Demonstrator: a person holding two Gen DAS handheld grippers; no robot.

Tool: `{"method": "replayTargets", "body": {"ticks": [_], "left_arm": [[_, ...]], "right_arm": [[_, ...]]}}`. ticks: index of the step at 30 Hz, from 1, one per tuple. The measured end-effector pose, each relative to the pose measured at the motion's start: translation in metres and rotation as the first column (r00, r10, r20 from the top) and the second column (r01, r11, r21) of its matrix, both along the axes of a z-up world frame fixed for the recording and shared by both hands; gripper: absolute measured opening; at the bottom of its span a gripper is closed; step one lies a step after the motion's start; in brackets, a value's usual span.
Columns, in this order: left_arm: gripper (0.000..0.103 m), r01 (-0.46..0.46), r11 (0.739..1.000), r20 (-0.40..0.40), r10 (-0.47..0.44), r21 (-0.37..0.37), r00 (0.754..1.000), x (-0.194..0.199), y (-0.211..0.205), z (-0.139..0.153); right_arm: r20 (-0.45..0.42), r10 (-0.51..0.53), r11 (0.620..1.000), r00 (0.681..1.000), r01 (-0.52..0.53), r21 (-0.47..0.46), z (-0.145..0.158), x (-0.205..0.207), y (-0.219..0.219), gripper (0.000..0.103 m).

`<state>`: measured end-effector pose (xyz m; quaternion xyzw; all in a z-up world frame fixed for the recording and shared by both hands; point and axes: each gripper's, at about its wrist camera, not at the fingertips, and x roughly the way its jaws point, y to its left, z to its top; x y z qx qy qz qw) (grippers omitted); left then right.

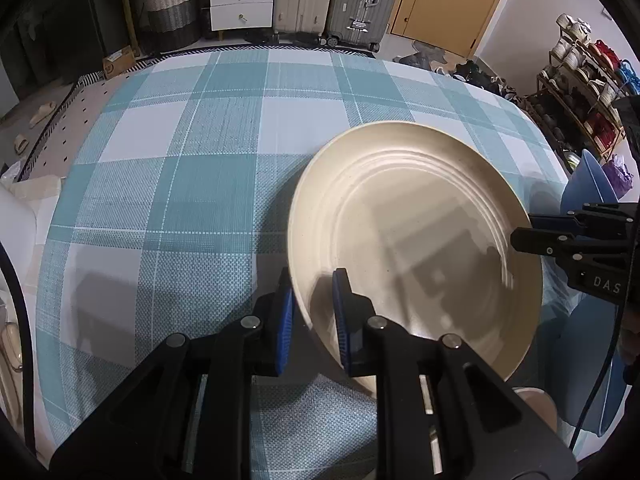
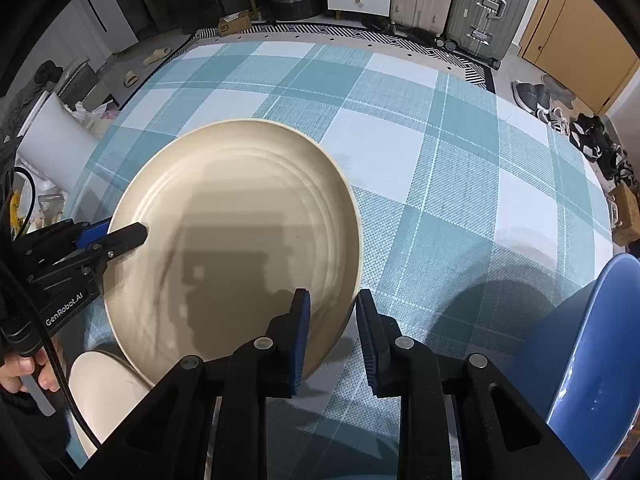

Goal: Organize plates and bowls
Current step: 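Close the left gripper on the cream plate rim while the right gripper closes too, then lift the cream plate with both grippers and carry it over the plate stack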

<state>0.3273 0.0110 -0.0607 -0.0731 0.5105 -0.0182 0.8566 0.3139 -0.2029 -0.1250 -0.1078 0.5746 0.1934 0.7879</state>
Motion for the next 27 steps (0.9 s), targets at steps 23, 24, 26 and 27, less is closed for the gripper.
{"method": "replayTargets", "body": {"ticks": [23, 24, 26, 27], "left_arm": [[0.016, -0.022, 1.0, 0.092, 0.022, -0.004, 0.996, -0.029, 0.003, 0.045], [0.016, -0.021, 1.0, 0.099, 0.021, -0.004, 0.995, -0.032, 0.003, 0.05], [0.016, -0.021, 1.0, 0.11, 0.021, -0.005, 0.994, -0.037, 0.002, 0.057], [0.016, -0.021, 1.0, 0.118, 0.021, -0.003, 0.993, -0.041, 0.002, 0.063]], "right_arm": [[0.079, 0.002, 1.0, 0.997, -0.003, 0.021, 0.04, -0.021, 0.001, 0.024], [0.086, 0.001, 1.0, 0.996, -0.003, 0.022, 0.044, -0.023, 0.001, 0.024], [0.096, 0.0, 1.0, 0.995, -0.002, 0.025, 0.051, -0.027, 0.002, 0.024], [0.1, 0.0, 1.0, 0.995, -0.002, 0.026, 0.054, -0.029, 0.002, 0.024]]}}
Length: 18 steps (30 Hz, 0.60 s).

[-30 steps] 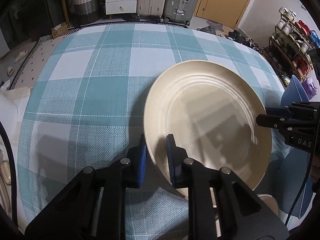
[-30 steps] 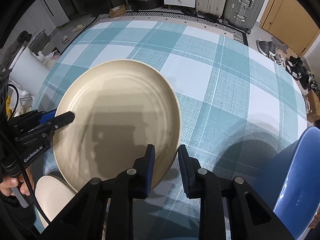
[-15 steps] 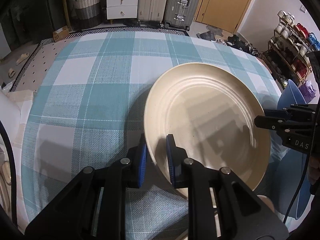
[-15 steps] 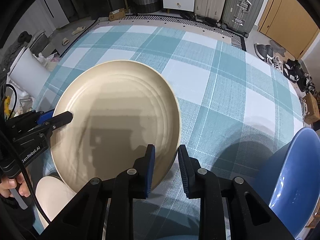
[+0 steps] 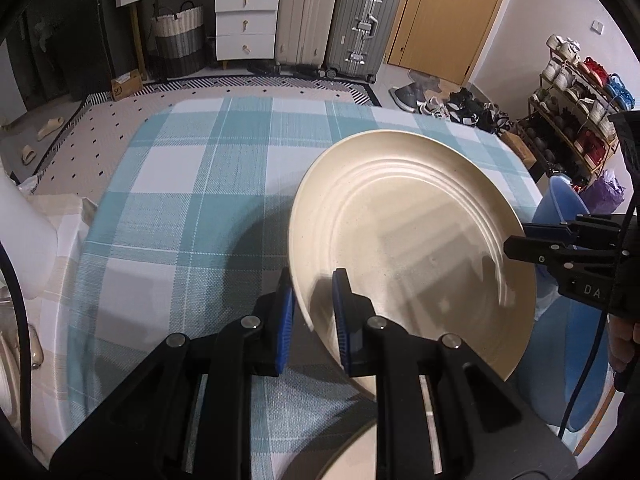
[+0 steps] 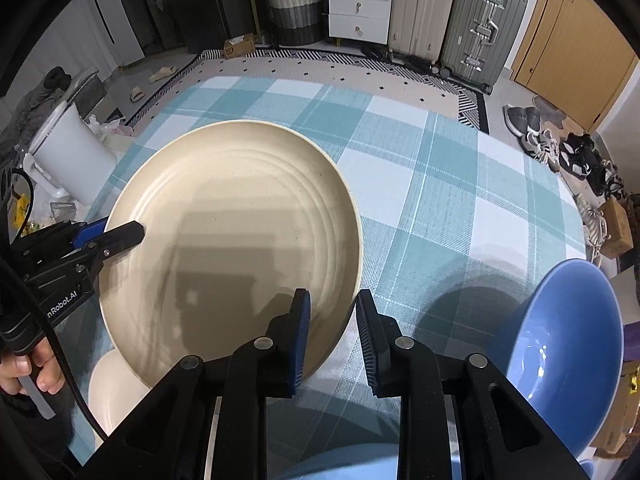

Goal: Organize plates and bowls
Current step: 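Lift the cream plate with both grippers and carry it over the plate stack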

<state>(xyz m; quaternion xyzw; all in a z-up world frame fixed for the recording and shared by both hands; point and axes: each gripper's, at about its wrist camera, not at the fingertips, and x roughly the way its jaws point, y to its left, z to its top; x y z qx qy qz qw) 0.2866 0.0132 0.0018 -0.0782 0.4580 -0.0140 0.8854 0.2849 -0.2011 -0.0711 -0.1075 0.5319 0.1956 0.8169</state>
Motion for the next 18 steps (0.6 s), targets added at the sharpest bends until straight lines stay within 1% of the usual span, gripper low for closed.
{"method": "replayTargets", "body": {"ticks": [8, 18], "left_arm": [[0.016, -0.005, 1.0, 0.048, 0.005, 0.004, 0.999, -0.026, 0.0, 0.033], [0.016, -0.013, 1.0, 0.098, 0.012, 0.006, 0.995, -0.072, 0.0, 0.071]], "right_arm": [[0.045, 0.009, 1.0, 0.999, -0.01, 0.009, 0.027, -0.023, 0.002, 0.024], [0.094, 0.025, 0.999, 0.995, -0.028, 0.023, 0.058, -0.06, 0.007, 0.024]]}}
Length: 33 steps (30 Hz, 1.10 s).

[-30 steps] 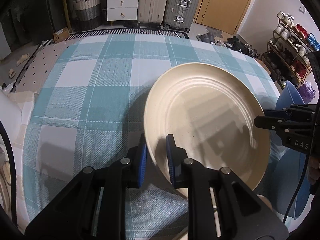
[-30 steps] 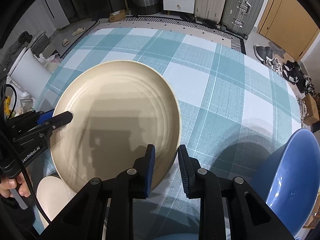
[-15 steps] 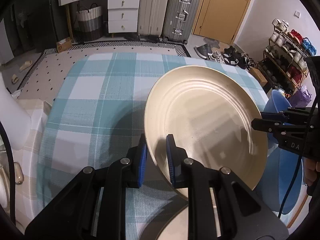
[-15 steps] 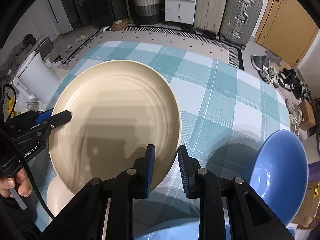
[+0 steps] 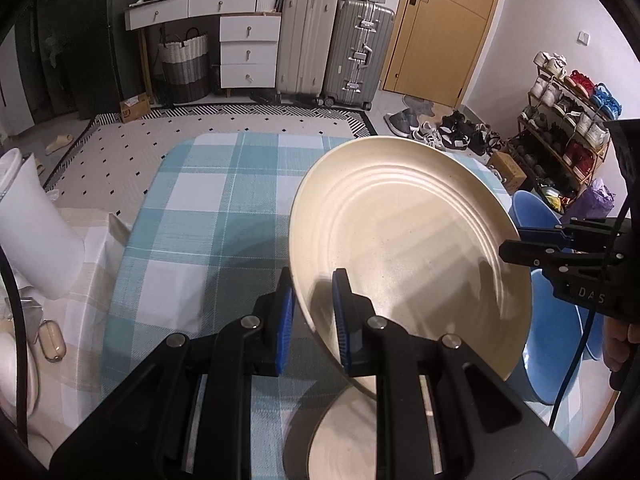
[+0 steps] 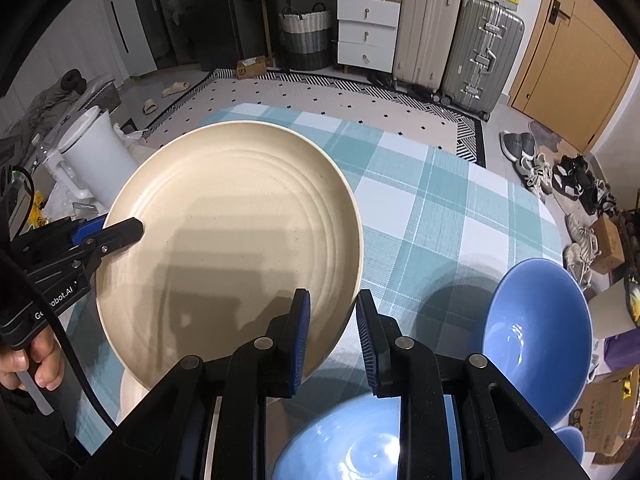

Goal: Organize plates and bowls
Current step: 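Lift the cream plate with both grippers and carry it over the plate stack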

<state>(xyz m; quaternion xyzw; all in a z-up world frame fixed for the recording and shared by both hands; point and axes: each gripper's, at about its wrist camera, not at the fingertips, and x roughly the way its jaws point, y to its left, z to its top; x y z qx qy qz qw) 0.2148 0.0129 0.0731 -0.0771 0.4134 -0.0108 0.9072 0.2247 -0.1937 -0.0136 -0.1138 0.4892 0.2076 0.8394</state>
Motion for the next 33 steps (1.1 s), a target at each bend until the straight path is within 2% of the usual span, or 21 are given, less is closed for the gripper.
{"method": "replayTargets", "body": {"ticks": [15, 27, 33], "left_arm": [[0.016, -0.003, 1.0, 0.055, 0.003, 0.013, 0.999, -0.067, -0.009, 0.044], [0.016, -0.005, 1.0, 0.087, 0.003, 0.026, 0.996, -0.11, -0.017, 0.068], [0.016, -0.006, 1.0, 0.092, 0.003, 0.029, 0.996, -0.121, -0.018, 0.07]], "right_arm": [[0.063, 0.014, 1.0, 0.998, -0.015, 0.017, 0.037, -0.055, -0.001, 0.024], [0.1, 0.02, 0.999, 0.995, -0.024, 0.03, 0.05, -0.091, -0.001, 0.024], [0.106, 0.022, 0.999, 0.994, -0.026, 0.039, 0.049, -0.104, -0.002, 0.024]]}}
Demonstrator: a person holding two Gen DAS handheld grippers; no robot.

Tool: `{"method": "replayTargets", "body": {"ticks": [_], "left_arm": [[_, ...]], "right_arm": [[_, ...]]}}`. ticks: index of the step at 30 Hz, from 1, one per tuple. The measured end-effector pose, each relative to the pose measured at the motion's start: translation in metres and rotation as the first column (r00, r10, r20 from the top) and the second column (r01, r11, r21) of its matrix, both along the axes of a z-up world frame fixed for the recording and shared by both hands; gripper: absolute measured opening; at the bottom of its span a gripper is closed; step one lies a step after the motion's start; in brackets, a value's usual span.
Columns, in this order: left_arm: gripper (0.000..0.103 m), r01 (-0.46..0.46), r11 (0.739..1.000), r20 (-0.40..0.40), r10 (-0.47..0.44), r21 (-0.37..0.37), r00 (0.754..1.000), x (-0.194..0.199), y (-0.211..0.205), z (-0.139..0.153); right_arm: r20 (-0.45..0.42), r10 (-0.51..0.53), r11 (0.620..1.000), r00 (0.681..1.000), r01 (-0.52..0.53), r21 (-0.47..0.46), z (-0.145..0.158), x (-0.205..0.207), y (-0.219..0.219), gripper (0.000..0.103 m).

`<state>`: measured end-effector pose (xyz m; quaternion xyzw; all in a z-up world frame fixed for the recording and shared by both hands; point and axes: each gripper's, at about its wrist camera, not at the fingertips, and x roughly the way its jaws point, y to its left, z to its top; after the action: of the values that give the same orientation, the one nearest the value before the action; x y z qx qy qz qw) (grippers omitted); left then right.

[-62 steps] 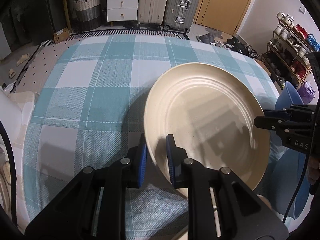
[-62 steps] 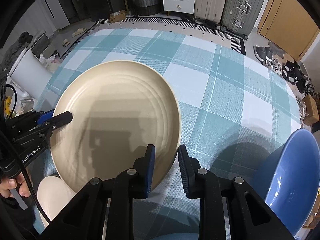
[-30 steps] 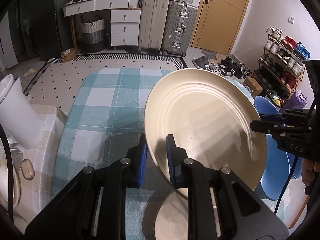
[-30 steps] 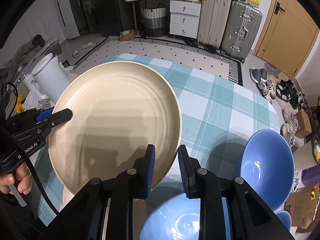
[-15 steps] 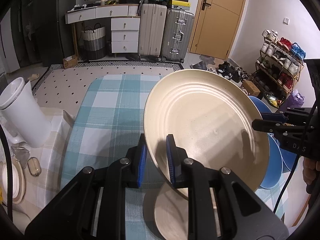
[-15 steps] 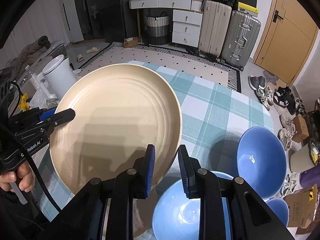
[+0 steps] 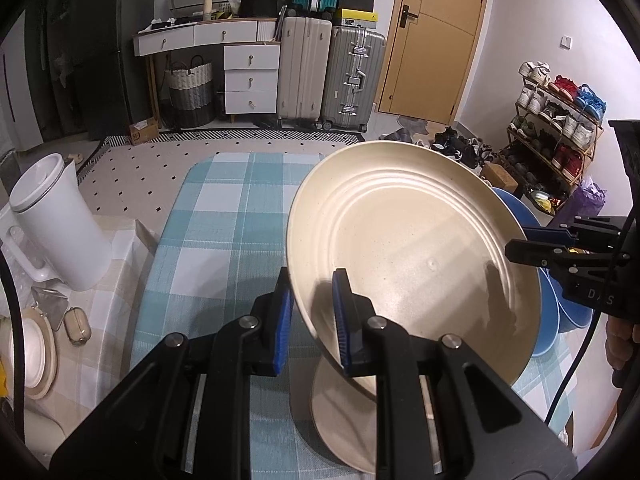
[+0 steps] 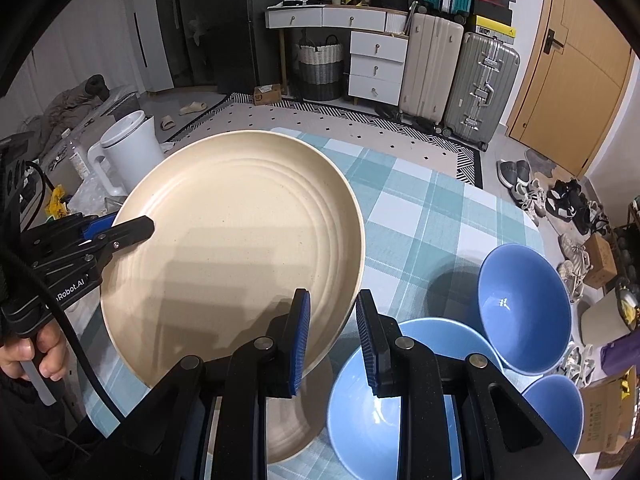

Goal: Organize plates and bowls
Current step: 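Lift the cream plate with both grippers and carry it over the plate stack, then lower the held cream plate with both grippers onto the stacked cream plates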

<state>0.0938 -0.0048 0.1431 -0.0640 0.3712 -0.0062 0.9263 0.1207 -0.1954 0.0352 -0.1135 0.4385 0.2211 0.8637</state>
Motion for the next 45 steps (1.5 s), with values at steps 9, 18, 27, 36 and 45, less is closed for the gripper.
{"method": "replayTargets", "body": {"ticks": [9, 18, 27, 36, 45], "left_arm": [[0.016, 0.002, 1.0, 0.0, -0.002, 0.001, 1.0, -0.011, -0.002, -0.001], [0.016, 0.002, 1.0, -0.002, -0.002, 0.005, 1.0, -0.037, -0.002, -0.002], [0.016, 0.004, 1.0, -0.005, -0.004, 0.0, 1.0, -0.051, -0.006, -0.007], [0.016, 0.007, 1.0, -0.008, -0.007, 0.002, 1.0, -0.067, -0.011, -0.017], [0.016, 0.016, 1.0, -0.019, -0.016, 0.007, 1.0, -0.063, -0.017, -0.033]], "right_arm": [[0.011, 0.006, 1.0, 1.0, -0.006, -0.001, -0.002, -0.018, 0.001, 0.024], [0.009, 0.01, 1.0, 1.0, -0.01, 0.006, -0.013, -0.031, 0.002, 0.024], [0.015, 0.006, 1.0, 1.0, -0.006, 0.011, -0.022, -0.049, 0.001, 0.024], [-0.001, -0.004, 1.0, 1.0, 0.004, 0.014, -0.037, -0.061, -0.003, 0.024], [-0.011, -0.015, 1.0, 1.0, 0.015, 0.017, -0.054, -0.071, -0.005, 0.024]]}}
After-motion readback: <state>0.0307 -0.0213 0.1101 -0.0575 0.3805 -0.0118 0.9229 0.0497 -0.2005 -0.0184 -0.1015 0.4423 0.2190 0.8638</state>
